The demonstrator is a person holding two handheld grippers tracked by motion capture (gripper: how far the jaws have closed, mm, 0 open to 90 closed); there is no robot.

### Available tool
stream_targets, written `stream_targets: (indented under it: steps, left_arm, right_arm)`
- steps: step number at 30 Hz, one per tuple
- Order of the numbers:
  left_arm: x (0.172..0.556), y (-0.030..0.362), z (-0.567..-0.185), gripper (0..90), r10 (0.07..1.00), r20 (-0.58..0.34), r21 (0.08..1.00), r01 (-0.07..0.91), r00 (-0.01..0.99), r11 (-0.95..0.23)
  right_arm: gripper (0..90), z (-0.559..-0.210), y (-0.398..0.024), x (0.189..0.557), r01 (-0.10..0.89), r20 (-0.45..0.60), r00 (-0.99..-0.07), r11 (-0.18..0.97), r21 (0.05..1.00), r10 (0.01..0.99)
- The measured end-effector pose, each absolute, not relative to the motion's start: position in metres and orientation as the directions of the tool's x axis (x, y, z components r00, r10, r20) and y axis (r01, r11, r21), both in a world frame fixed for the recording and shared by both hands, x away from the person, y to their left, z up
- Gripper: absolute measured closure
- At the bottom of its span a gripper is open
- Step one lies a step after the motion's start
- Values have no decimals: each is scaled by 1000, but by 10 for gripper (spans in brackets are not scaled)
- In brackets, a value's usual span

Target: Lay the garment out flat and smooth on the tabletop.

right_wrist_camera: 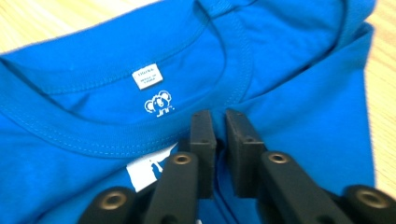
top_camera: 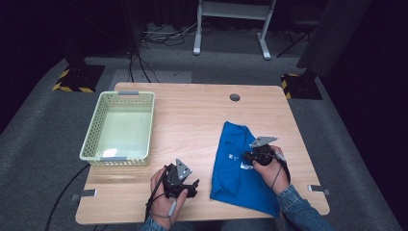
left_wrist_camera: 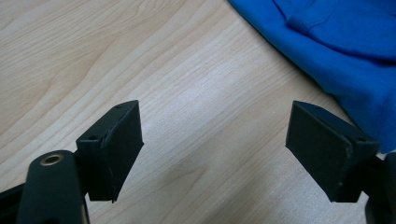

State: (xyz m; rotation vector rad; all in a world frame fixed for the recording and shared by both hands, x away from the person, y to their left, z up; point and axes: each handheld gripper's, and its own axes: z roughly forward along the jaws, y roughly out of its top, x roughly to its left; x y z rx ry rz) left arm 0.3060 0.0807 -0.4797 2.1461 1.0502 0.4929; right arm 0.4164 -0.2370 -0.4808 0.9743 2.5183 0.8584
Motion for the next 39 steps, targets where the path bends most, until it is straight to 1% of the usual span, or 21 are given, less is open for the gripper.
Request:
stream_targets:
  steps: [12,19,20,21,22,23,24,25,27,32,33,34,35,36,39]
  left_arm:
    - [308,77,-478,182,793,41,724,529,608,-443]
    - [309,71,-478,182,783,39,721,524,621,-452]
    - [309,69,-478,182,781,38,722,523,623,-453]
    - [310,68,-478,182,778,40,723,520,627,-456]
    - [310,66,-478,182,776,41,721,519,629,-459]
    - [311,64,-478,182,773,42,721,517,633,-462]
    - [311,61,-478,182,769,40,720,515,638,-465]
    - [311,59,-478,182,764,43,719,511,644,-471]
    - [312,53,-477,182,752,44,719,502,657,-480]
    - [311,43,-477,182,731,40,715,492,681,-497]
    - [310,41,-478,182,728,37,714,492,684,-498]
    - [310,41,-478,182,728,37,714,492,684,-498]
    - [310,37,-478,182,718,37,712,486,695,-507]
    - [309,33,-480,182,706,37,704,483,707,-521]
    - [307,26,-483,181,692,51,694,473,720,-543]
  right_arm:
    - [847,-465,-249,414,503,-55,-696,540,675,716]
    - [846,-447,-272,415,497,-81,-654,508,703,752]
    - [846,-443,-281,417,502,-90,-631,494,710,771]
    - [841,-438,-292,419,522,-110,-578,470,712,809]
    - [805,-431,-311,422,569,-156,-450,417,709,879]
    - [700,-428,-322,423,581,-169,-372,371,724,913]
    - [572,-424,-335,424,579,-190,-284,326,748,940]
    - [524,-420,-343,423,560,-211,-227,305,770,951]
    - [520,-415,-345,418,539,-210,-240,310,783,948]
    - [509,-424,-328,409,518,-176,-382,368,772,907]
    - [509,-428,-325,409,521,-170,-407,381,764,897]
    - [509,-428,-325,409,521,-170,-407,381,764,897]
    - [507,-433,-322,409,531,-158,-430,391,752,889]
    - [495,-445,-317,411,551,-125,-483,412,726,867]
    - [481,-456,-313,413,570,-106,-517,434,698,849]
